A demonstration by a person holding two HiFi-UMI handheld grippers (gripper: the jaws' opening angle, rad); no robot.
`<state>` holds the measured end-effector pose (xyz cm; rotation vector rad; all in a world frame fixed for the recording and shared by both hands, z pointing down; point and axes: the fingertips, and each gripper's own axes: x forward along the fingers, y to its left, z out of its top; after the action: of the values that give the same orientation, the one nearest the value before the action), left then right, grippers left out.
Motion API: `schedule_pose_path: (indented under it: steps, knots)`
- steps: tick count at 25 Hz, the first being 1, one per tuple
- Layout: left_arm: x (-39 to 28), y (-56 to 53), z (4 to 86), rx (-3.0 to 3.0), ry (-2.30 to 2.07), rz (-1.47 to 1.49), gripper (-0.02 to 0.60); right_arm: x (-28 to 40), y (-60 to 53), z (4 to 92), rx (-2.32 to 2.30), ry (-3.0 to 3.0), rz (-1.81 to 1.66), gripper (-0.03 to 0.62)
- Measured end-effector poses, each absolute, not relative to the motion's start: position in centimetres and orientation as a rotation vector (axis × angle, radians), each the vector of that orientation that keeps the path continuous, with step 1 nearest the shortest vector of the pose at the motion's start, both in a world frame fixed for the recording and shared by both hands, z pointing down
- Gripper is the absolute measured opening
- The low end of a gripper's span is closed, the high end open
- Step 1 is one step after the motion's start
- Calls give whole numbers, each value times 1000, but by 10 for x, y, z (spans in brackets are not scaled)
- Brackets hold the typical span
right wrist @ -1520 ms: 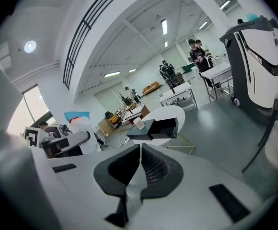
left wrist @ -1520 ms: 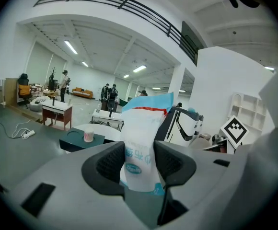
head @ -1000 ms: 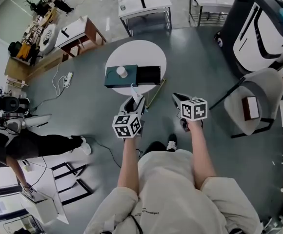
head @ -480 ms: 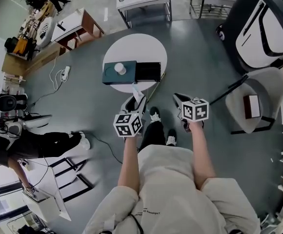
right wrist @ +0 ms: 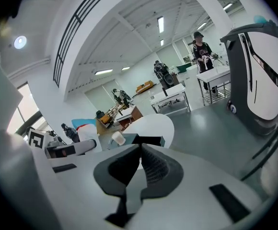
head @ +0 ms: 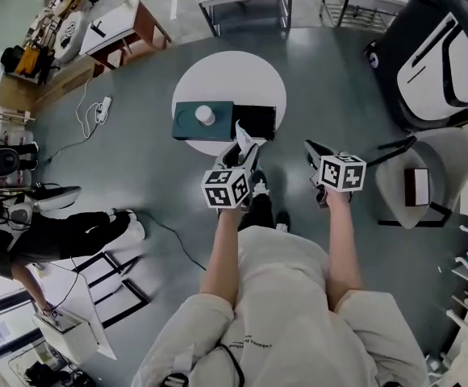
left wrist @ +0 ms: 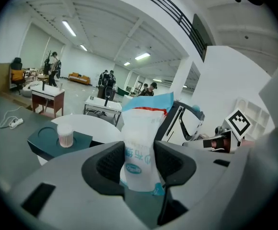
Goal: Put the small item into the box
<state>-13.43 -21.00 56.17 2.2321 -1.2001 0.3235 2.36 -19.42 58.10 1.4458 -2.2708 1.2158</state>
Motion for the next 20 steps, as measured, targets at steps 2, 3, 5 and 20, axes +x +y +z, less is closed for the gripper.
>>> schedule_pose_path:
  steps: [2,3,5,20]
  knots:
    - [-129,-234,559,2213,-1174,274,195,24,-212,578,1446,-2258,1199,36]
    - [-126,-246,555,2215,-1161,254,195,23,-222,575,1451,-2258,1195,35]
    - [-122,-270,546,2239,-1139,238,195,18,-241,568,1463,-2261,1182,36]
    - [-146,-401,554,2180,-1057,169,195,-16,-362,554,1461,-2273,1227,35]
